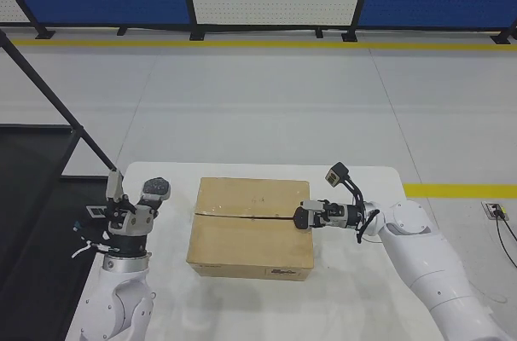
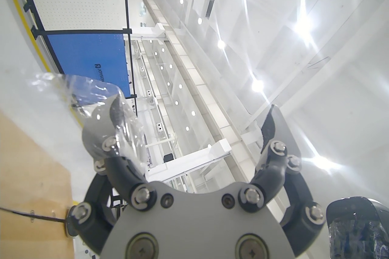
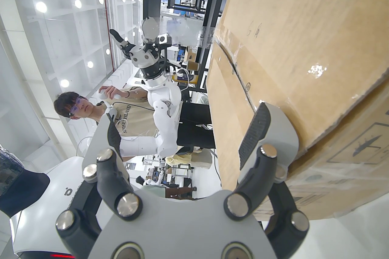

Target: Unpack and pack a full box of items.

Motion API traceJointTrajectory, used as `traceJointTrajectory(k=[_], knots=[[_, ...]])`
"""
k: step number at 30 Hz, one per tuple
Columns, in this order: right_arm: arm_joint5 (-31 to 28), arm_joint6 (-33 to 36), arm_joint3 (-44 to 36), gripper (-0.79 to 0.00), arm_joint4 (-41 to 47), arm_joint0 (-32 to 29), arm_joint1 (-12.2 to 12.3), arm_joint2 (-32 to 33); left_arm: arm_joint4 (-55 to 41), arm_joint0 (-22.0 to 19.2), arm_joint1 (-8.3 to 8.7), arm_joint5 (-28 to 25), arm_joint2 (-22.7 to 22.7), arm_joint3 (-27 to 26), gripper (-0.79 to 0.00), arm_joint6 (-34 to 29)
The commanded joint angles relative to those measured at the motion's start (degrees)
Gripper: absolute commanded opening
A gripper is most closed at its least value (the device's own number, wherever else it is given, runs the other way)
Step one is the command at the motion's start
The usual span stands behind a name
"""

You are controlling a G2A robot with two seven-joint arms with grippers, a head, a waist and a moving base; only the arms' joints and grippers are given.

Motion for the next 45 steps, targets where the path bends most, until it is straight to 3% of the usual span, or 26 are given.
traceJointTrajectory(k=[1,29,45], knots=[[0.0,0.0,0.0,0.0,0.0,0.0,0.0,0.0,0.47,-0.24,-0.11,0.3,0.56,-0.33,0.0,-0.11],[0.09,-0.37,-0.2,0.0,-0.09,-0.18,0.0,-0.01,7.07,-5.12,-1.84,5.81,8.47,0.08,0.0,-0.07],[2.68,-3.22,-9.18,0.0,-1.81,-6.13,2.18,4.37,9.58,-6.28,-2.72,7.15,11.44,1.03,0.0,-0.74]])
